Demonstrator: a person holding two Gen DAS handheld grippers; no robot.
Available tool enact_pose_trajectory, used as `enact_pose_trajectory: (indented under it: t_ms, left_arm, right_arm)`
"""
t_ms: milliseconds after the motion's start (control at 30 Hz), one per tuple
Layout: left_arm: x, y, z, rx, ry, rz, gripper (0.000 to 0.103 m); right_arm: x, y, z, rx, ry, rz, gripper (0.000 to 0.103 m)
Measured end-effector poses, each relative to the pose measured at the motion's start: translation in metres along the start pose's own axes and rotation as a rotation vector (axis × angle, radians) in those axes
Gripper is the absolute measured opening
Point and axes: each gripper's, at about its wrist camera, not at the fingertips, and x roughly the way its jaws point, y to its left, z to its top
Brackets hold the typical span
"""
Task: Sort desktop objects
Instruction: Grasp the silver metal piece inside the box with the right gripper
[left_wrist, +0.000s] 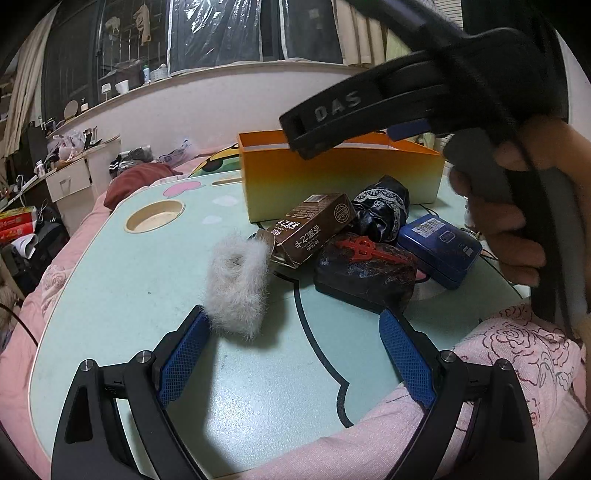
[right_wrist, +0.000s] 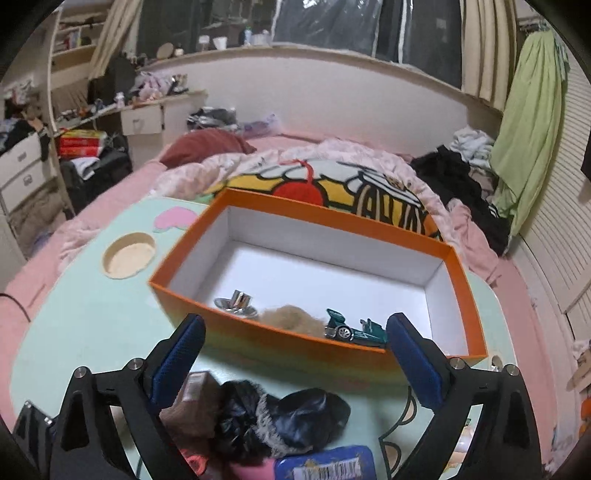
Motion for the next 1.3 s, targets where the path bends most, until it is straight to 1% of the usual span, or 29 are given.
enact_pose_trajectory:
  t_ms: [100, 200, 233, 267, 300, 333, 367, 400, 433, 467, 500, 533, 567, 633, 667, 700, 767, 800, 833, 867, 900, 1033, 1133, 1233, 1300]
  left_arm:
    - [0.000, 0.000, 0.000, 0.000, 0.000, 0.000, 0.092]
    - [0.000, 0.000, 0.000, 0.000, 0.000, 0.000, 0.092]
    - [0.000, 0.000, 0.000, 0.000, 0.000, -0.001, 0.092]
    - [0.000, 0.000, 0.000, 0.000, 0.000, 0.000, 0.092]
    - [0.000, 0.000, 0.000, 0.000, -0.001, 0.000, 0.092]
    - [0.000, 0.000, 0.000, 0.000, -0.001, 0.000, 0.092]
    - [0.000, 0.000, 0.000, 0.000, -0.001, 0.000, 0.092]
    - [0.000, 0.000, 0.000, 0.000, -0.001, 0.000, 0.092]
    - [0.000, 0.000, 0.000, 0.000, -0.001, 0.000, 0.092]
    - [0.000, 0.000, 0.000, 0.000, -0.001, 0.000, 0.092]
    - [0.000, 0.000, 0.000, 0.000, -0.001, 0.000, 0.092]
    - [0.000, 0.000, 0.000, 0.000, -0.001, 0.000, 0.092]
    - [0.000, 0.000, 0.000, 0.000, -0.001, 0.000, 0.092]
    - [0.000, -0.001, 0.000, 0.000, -0.001, 0.000, 0.092]
    - [0.000, -0.001, 0.000, -0.001, -0.001, 0.000, 0.092]
    - [0.000, -0.001, 0.000, -0.001, -0.001, 0.000, 0.092]
    - [0.000, -0.001, -0.001, -0.001, -0.001, 0.000, 0.092]
    - [0.001, 0.000, -0.001, -0.001, 0.003, 0.000, 0.092]
    - [0.001, 0.000, 0.000, -0.003, 0.002, -0.003, 0.092]
    - [0.002, 0.000, 0.000, -0.004, 0.002, -0.005, 0.092]
    - [0.002, 0.001, 0.000, -0.004, 0.001, -0.007, 0.092]
    - [0.003, -0.001, 0.003, 0.000, -0.002, -0.005, 0.092]
    - [0.003, -0.001, 0.003, 0.000, -0.003, -0.006, 0.092]
    - [0.003, -0.002, 0.003, 0.000, -0.003, -0.006, 0.092]
    - [0.003, -0.002, 0.003, 0.000, -0.003, -0.006, 0.092]
  right_arm:
    - [-0.009, 0.002, 0.002, -0.021, -0.014, 0.014, 0.099]
    - [-0.012, 0.001, 0.012, -0.025, -0.012, 0.034, 0.099]
    - [-0.013, -0.002, 0.018, -0.011, -0.007, 0.059, 0.098]
    - [-0.013, -0.006, 0.025, 0.011, 0.007, 0.101, 0.094]
    - [-0.010, -0.012, 0.034, 0.046, 0.040, 0.159, 0.091]
    - [-0.004, -0.017, 0.041, 0.081, 0.083, 0.211, 0.084]
    - [0.008, -0.023, 0.050, 0.133, 0.161, 0.282, 0.075]
    - [0.020, -0.029, 0.057, 0.183, 0.235, 0.340, 0.069]
    - [0.039, -0.035, 0.063, 0.245, 0.340, 0.403, 0.059]
    - [0.051, -0.036, 0.066, 0.269, 0.411, 0.427, 0.054]
    - [0.062, -0.036, 0.068, 0.288, 0.465, 0.443, 0.050]
    - [0.075, -0.035, 0.071, 0.298, 0.513, 0.445, 0.049]
    - [0.081, -0.033, 0.072, 0.294, 0.533, 0.427, 0.049]
    - [0.097, -0.026, 0.073, 0.269, 0.577, 0.347, 0.049]
    - [0.104, -0.023, 0.071, 0.258, 0.601, 0.326, 0.050]
    - [0.110, -0.018, 0.069, 0.248, 0.614, 0.327, 0.049]
    - [0.127, -0.005, 0.061, 0.200, 0.679, 0.327, 0.050]
    - [0.128, 0.000, 0.061, 0.165, 0.659, 0.301, 0.048]
    - [0.127, 0.004, 0.062, 0.151, 0.649, 0.293, 0.043]
    - [0.126, 0.004, 0.062, 0.165, 0.646, 0.299, 0.037]
    - [0.125, 0.005, 0.061, 0.176, 0.648, 0.327, 0.029]
    - [0.117, -0.002, 0.058, 0.207, 0.603, 0.347, 0.030]
    - [0.094, -0.019, 0.062, 0.260, 0.501, 0.403, 0.030]
    - [0.045, -0.039, 0.064, 0.271, 0.355, 0.405, 0.030]
    - [0.001, -0.049, 0.057, 0.248, 0.258, 0.416, 0.030]
